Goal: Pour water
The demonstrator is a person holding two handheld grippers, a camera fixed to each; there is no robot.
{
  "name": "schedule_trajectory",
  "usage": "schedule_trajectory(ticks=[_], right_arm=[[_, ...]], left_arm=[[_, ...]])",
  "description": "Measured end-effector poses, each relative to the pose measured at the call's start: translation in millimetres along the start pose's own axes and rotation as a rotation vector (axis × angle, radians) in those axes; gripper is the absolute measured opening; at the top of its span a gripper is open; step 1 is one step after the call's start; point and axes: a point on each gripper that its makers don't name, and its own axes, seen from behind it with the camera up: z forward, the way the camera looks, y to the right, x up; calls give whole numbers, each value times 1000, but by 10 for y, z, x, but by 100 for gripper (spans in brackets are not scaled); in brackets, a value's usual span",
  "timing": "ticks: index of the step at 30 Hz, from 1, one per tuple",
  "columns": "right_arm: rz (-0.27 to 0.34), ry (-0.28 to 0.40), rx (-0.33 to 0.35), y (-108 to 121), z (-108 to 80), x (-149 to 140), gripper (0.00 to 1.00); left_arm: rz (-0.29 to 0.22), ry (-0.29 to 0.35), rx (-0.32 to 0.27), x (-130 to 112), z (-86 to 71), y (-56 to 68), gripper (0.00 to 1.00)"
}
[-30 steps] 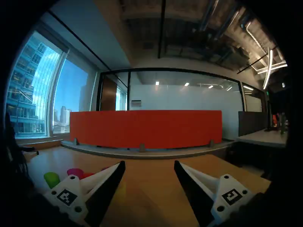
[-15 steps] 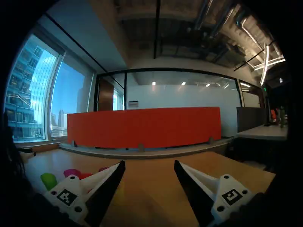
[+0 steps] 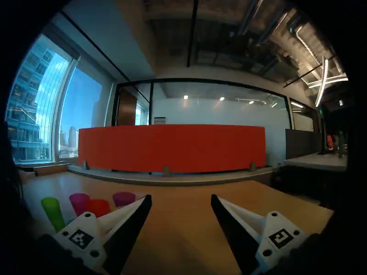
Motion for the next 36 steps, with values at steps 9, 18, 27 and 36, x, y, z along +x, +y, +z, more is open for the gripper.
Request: schedule_trajectory(ticks=[9,18,27,36], right_arm=[[9,-21,-7,42,27,-145,100],[2,-27,-1,47,53,-188,100],[9,-36,-5,70,54,-240,100],[1,-48,2,41,54,-275,100]], left_arm=[[0,0,0,-2,4,1,84],[0,0,0,-4,2,-3,84],[0,0,0,1,-4,-5,84],[0,0,0,0,3,-1,84]])
